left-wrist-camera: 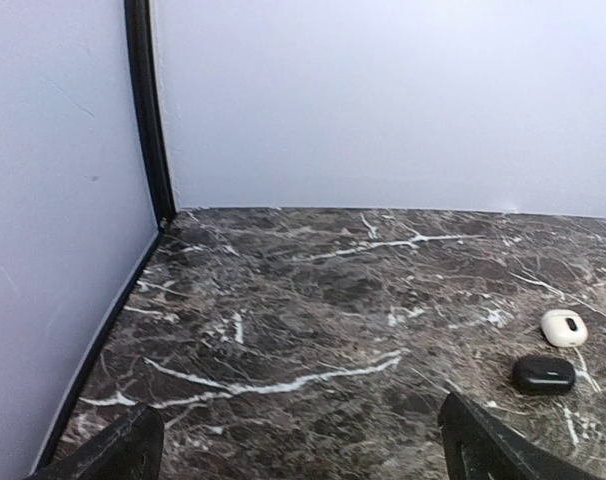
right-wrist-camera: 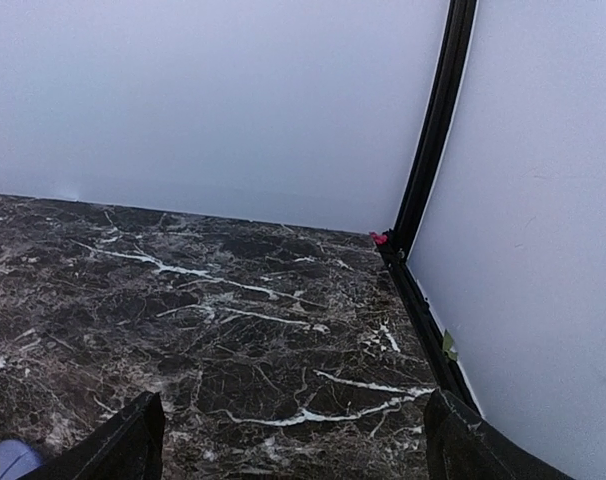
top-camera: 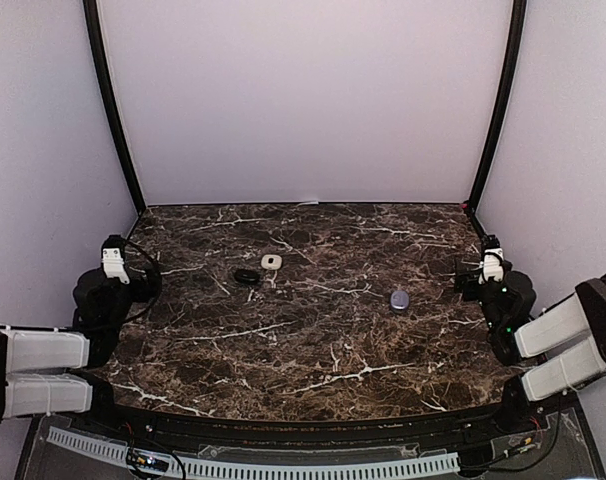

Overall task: Insert the wireless bluetooth earbuds into the charging case
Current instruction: Reset both arms

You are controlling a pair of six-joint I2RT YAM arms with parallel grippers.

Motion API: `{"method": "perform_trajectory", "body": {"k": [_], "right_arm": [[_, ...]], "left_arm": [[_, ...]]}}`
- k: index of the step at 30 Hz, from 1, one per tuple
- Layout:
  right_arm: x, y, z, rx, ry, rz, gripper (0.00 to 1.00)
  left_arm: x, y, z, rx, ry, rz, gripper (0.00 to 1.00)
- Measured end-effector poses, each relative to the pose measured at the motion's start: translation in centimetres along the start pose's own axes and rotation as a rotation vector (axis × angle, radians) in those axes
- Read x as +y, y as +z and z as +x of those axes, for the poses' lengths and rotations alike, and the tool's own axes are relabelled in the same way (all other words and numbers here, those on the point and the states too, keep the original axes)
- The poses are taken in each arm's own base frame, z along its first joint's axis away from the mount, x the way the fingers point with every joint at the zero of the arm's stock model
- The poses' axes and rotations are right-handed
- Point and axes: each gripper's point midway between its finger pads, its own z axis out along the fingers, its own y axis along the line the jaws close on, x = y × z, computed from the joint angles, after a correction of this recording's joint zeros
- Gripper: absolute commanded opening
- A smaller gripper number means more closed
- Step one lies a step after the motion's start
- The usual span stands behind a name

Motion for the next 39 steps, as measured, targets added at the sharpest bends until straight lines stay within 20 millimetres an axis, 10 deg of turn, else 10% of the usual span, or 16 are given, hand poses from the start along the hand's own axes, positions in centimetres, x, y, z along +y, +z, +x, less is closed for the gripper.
{"method": "perform_trajectory", "body": {"k": [9,21,39], "right_arm": [[-2.4,2.3,3.0,0.05,0.072,0.031,0.99],[-2.4,3.8,1.2,0.006,0.108,0.019,0.99],[-2.4,3.8,1.3,0.009,0.11,0.018,0.99]], "left_arm": [[3.9,2.2,1.8,-0.008,0.03,-0.107,0.99],[3.3,4.9,-0.9,-0.066,0.034,-0.041,0.97],[1.8,6.0,2.1,-0.028,0.04,0.051,0.99]]}}
